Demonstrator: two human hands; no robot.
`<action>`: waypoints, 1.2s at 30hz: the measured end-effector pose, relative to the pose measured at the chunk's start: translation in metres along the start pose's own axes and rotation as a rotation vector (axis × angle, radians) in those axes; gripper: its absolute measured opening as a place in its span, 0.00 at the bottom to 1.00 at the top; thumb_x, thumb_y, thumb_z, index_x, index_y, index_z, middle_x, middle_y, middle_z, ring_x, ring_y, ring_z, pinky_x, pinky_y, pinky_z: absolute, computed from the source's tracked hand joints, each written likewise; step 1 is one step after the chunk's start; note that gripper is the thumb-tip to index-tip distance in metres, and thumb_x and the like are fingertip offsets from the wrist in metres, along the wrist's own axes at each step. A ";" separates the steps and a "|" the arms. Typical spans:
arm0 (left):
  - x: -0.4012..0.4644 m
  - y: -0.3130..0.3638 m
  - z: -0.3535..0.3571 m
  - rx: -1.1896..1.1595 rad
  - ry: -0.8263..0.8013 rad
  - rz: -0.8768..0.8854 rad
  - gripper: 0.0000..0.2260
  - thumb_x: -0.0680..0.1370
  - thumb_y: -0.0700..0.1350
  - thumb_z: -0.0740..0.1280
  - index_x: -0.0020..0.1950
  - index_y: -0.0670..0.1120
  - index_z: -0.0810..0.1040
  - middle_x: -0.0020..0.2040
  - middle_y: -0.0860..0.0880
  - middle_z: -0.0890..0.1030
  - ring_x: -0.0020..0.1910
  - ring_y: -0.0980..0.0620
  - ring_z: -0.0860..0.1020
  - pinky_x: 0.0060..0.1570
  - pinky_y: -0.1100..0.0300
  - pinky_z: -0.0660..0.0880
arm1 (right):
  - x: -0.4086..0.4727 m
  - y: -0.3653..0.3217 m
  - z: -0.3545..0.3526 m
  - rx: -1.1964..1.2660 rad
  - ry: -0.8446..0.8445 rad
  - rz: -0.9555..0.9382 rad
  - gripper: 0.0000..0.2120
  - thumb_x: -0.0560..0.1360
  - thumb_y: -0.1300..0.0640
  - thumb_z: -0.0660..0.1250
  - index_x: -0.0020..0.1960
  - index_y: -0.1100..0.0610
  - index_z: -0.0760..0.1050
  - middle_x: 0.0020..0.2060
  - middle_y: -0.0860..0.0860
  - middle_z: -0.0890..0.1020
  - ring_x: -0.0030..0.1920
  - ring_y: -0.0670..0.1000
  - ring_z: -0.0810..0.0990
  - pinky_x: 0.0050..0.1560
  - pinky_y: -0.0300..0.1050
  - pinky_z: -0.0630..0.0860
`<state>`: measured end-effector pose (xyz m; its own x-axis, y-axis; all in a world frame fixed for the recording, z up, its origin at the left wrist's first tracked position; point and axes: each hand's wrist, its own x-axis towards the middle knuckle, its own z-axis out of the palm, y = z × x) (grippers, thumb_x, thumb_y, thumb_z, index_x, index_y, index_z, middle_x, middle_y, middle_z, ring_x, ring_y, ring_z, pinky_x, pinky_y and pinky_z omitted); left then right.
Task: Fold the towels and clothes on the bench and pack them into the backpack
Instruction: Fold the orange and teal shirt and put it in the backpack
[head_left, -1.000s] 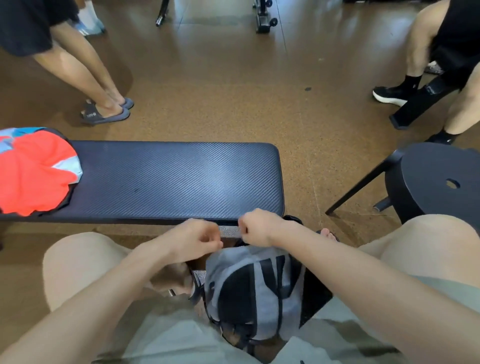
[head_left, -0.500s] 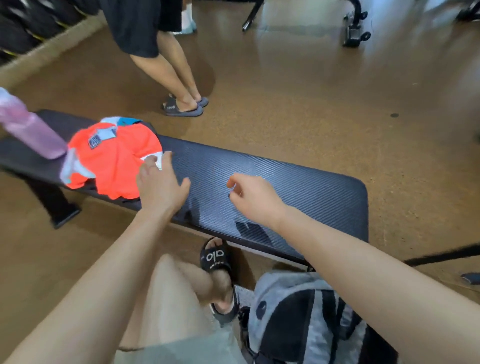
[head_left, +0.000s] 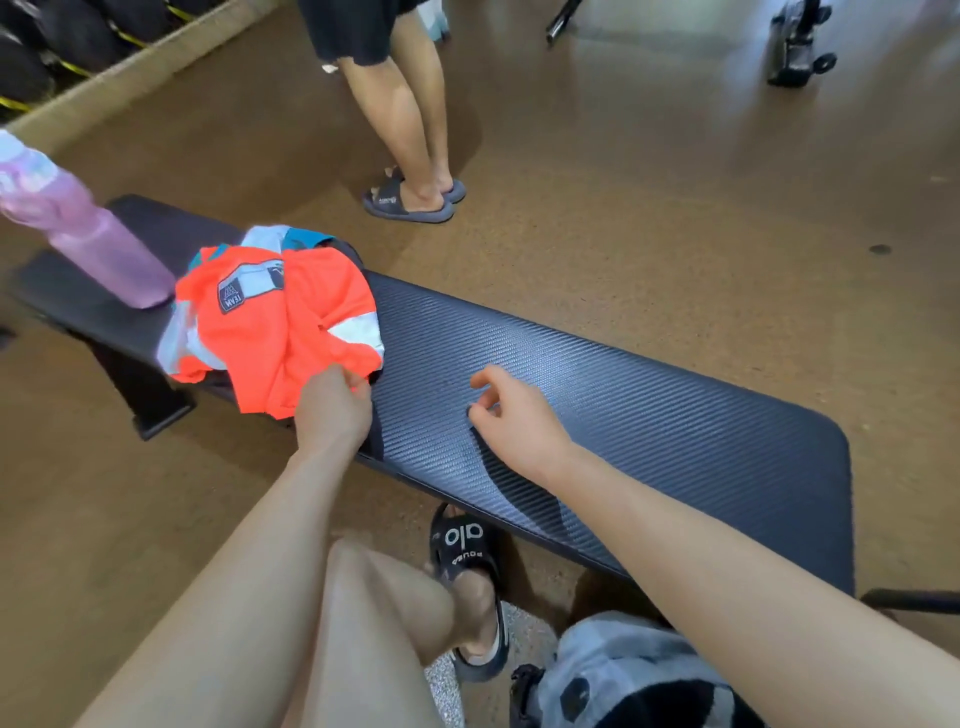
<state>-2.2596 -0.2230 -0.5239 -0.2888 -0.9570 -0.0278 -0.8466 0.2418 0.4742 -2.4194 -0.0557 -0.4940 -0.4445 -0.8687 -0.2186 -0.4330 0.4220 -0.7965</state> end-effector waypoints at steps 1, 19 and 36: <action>-0.004 0.008 0.000 -0.064 -0.050 0.041 0.05 0.79 0.42 0.66 0.44 0.44 0.79 0.46 0.41 0.84 0.49 0.39 0.80 0.47 0.50 0.72 | 0.000 0.002 -0.001 0.048 0.010 0.023 0.14 0.81 0.52 0.64 0.65 0.50 0.73 0.46 0.44 0.80 0.46 0.45 0.79 0.53 0.48 0.77; -0.154 0.126 0.019 -0.294 -0.509 0.908 0.08 0.75 0.42 0.69 0.54 0.48 0.76 0.49 0.53 0.77 0.46 0.55 0.75 0.51 0.52 0.75 | -0.071 0.084 -0.075 0.647 0.355 0.490 0.06 0.72 0.66 0.64 0.40 0.57 0.76 0.36 0.58 0.80 0.38 0.55 0.78 0.38 0.49 0.71; -0.152 0.096 0.025 0.560 -0.458 0.788 0.43 0.68 0.64 0.73 0.78 0.55 0.59 0.74 0.42 0.61 0.73 0.39 0.62 0.72 0.46 0.60 | -0.132 0.135 -0.138 -0.735 0.554 0.194 0.24 0.70 0.63 0.66 0.65 0.58 0.74 0.55 0.61 0.77 0.54 0.65 0.76 0.53 0.58 0.75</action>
<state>-2.3078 -0.0500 -0.4959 -0.8858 -0.3753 -0.2730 -0.3989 0.9164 0.0344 -2.5273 0.1519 -0.4950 -0.7887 -0.5986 0.1403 -0.6148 0.7684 -0.1778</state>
